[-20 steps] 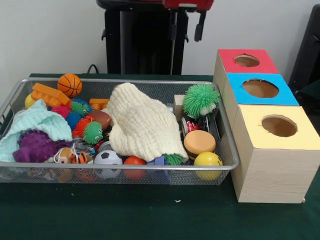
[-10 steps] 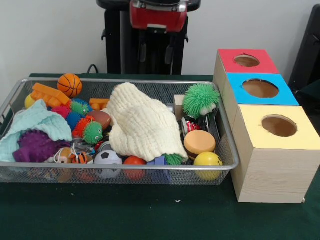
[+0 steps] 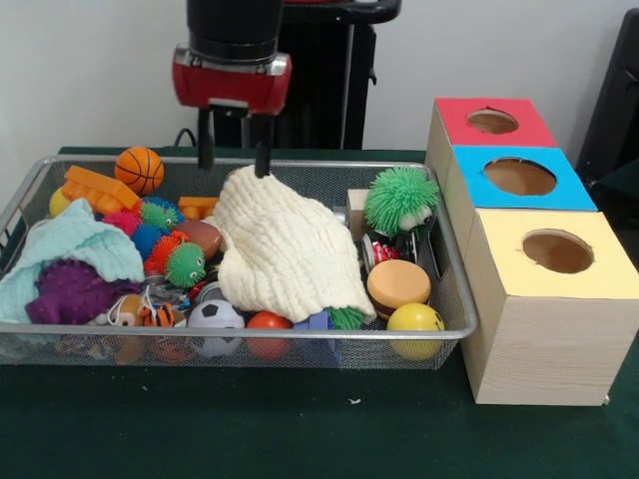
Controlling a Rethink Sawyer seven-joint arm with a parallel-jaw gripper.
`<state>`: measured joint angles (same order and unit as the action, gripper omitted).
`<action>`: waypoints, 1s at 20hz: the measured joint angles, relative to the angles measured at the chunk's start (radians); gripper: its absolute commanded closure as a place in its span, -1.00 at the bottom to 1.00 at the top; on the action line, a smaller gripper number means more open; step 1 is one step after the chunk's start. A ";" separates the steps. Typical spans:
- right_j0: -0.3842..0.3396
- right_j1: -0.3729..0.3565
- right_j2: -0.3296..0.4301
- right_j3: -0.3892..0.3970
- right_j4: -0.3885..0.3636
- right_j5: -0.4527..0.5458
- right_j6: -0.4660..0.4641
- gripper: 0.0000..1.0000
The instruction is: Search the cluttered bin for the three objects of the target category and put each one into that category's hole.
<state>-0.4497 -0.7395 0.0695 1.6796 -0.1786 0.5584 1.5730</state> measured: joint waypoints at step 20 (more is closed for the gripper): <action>-0.060 0.210 0.044 -0.197 -0.171 -0.081 0.000 -1.00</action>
<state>-0.5100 -0.5290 0.1139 1.4825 -0.3493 0.4777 1.5730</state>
